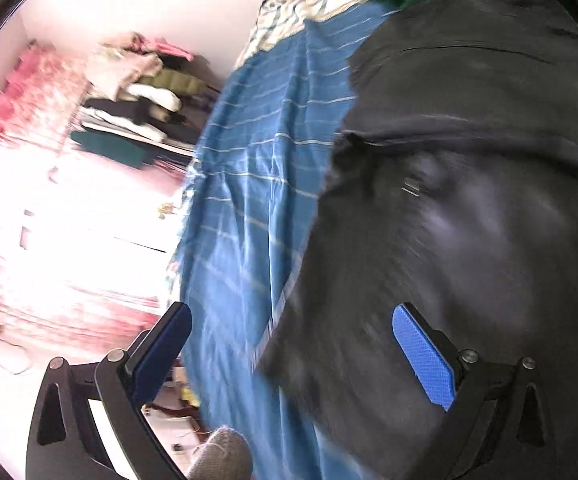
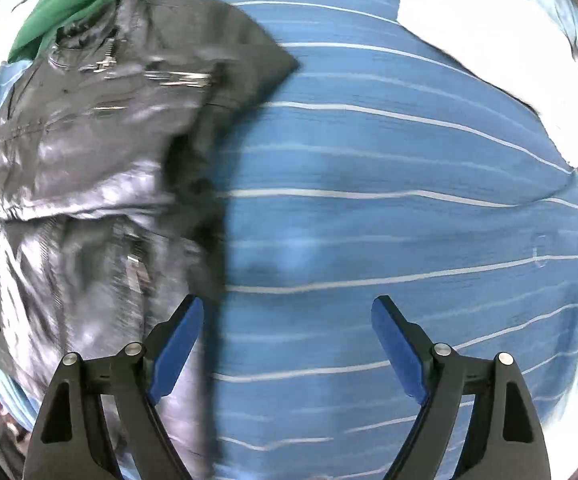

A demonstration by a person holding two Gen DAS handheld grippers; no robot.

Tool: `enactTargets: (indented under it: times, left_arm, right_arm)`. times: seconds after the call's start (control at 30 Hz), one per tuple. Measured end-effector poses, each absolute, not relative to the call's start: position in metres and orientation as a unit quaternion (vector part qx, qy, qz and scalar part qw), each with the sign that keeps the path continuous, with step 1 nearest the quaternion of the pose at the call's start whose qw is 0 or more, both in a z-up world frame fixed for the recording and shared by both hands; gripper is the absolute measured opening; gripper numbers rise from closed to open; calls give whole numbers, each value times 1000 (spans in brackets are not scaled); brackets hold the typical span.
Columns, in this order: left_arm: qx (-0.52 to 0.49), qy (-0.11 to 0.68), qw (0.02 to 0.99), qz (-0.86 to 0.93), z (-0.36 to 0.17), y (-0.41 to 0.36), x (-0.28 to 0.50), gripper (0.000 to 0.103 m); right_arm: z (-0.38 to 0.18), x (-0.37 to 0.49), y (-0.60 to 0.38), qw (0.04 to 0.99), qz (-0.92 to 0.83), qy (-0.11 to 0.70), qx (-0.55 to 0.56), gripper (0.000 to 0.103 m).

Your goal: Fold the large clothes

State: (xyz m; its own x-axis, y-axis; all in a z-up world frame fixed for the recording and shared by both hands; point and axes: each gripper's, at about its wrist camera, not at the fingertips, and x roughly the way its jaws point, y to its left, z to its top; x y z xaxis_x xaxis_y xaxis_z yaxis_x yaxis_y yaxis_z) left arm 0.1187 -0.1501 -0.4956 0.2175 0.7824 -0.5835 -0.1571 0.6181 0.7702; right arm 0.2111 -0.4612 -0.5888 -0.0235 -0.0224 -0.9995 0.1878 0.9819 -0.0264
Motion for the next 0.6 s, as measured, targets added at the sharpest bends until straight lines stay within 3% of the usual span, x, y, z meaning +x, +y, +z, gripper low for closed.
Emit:
enactTargets:
  times: [0.37, 0.6]
  left_arm:
    - [250, 639, 689, 233, -520, -337, 10, 103]
    - [312, 613, 676, 263, -574, -382, 23, 103]
  right_arm:
    - [-598, 169, -582, 652, -98, 751, 27, 87]
    - [-591, 183, -621, 654, -103, 748, 40, 87]
